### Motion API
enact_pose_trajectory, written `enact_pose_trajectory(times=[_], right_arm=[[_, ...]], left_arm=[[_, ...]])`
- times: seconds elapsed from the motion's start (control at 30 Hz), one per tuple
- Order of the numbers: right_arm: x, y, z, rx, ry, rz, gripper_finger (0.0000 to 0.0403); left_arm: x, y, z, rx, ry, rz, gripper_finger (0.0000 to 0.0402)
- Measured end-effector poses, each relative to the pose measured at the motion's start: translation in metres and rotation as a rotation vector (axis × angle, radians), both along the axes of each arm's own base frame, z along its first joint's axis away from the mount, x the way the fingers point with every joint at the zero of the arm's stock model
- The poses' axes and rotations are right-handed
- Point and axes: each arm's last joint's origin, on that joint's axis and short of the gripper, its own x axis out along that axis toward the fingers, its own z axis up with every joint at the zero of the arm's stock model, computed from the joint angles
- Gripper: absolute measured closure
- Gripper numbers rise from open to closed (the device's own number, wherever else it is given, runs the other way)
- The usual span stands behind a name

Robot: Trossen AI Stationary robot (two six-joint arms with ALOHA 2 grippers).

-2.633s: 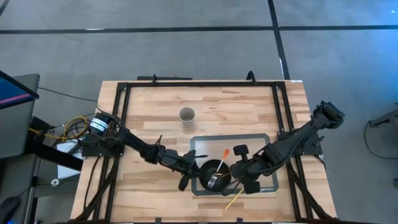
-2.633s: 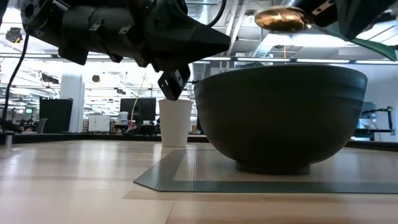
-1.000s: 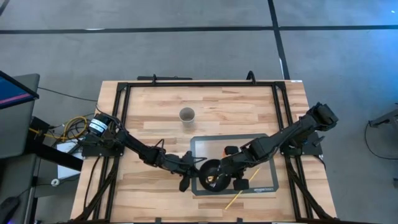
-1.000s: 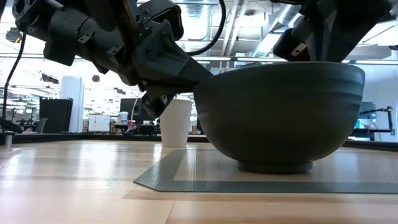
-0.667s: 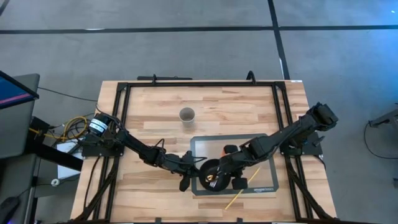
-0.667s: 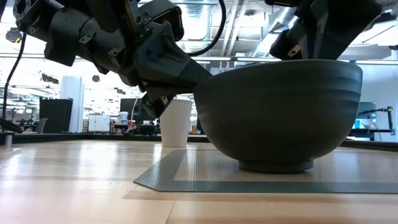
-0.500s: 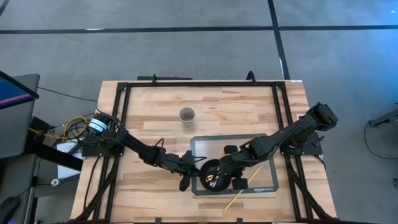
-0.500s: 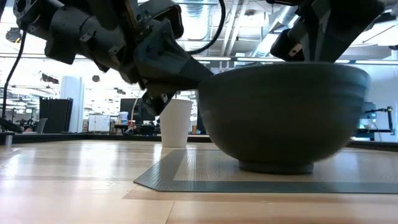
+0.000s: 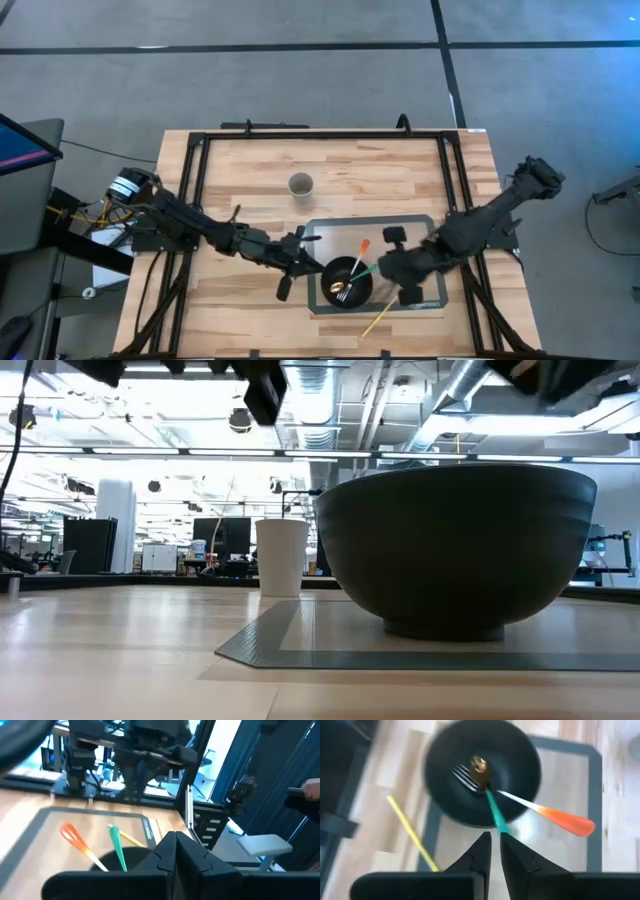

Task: Pick & Place Utensil
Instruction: Put the gray cup to the top right of the black bowl on the gray mat

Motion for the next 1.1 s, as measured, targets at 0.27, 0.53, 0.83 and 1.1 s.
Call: enact_pose_trajectory(times=[0.27, 0.53, 0.83, 1.1], right_arm=[[-0.053, 0.018, -0.041, 0.183, -0.098, -0.003, 0.0386], [-0.06, 0.025, -0.101, 0.285, -0.147, 0.093, 0.0401], [-0.047, 0.028, -0.131, 0.246, -0.064, 0.057, 0.038], [-0.042, 0.023, -0.136, 0.248, -0.032, 0.03, 0.0332]], left_arm=[[-0.012, 0.006, 0.024, 0.047, -0.047, -0.002, 0.0394], [-0.011, 0.016, 0.029, 0.038, -0.06, 0.03, 0.0394], [-0.005, 0.032, 0.029, 0.026, -0.061, 0.088, 0.0394], [0.002, 0.063, 0.028, 0.077, -0.044, 0.281, 0.0388]])
